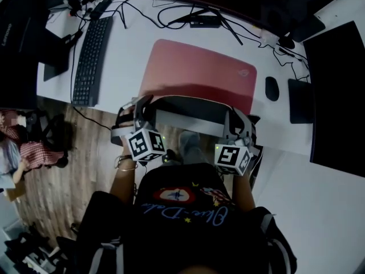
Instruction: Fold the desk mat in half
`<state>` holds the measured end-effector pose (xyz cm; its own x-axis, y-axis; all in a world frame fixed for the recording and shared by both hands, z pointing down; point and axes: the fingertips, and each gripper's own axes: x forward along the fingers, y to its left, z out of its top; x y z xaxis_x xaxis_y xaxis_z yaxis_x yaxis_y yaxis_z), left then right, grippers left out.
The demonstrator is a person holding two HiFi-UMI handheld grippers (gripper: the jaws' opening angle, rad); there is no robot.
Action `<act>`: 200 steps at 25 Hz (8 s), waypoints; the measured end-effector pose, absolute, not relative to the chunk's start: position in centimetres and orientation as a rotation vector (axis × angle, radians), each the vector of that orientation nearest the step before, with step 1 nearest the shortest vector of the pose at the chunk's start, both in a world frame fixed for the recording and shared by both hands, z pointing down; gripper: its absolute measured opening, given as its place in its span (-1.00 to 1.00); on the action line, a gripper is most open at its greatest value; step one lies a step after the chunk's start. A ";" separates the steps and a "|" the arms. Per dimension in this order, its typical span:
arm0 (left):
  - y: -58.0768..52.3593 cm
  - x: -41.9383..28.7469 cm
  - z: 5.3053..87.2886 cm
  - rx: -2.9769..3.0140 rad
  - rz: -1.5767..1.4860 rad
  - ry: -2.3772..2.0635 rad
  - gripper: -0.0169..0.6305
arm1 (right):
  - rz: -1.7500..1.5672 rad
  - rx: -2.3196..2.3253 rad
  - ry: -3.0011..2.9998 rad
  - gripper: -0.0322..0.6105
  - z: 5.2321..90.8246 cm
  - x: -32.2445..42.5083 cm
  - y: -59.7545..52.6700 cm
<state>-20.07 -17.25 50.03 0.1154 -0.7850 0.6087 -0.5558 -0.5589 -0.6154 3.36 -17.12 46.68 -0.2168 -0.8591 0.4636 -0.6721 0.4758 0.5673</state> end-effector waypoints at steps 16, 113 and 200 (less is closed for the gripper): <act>-28.9 -18.8 50.1 -2.048 -1.490 1.446 -0.87 | -0.302 1.186 -2.032 -0.83 47.6 4.6 -29.0; -28.3 -21.3 47.7 -3.346 0.097 2.223 -0.79 | 0.104 1.114 -2.196 -0.89 49.0 -6.0 -23.9; -22.9 2.1 38.1 -3.093 -0.307 1.521 -0.91 | 0.182 1.488 -2.678 -0.89 33.1 12.6 -24.2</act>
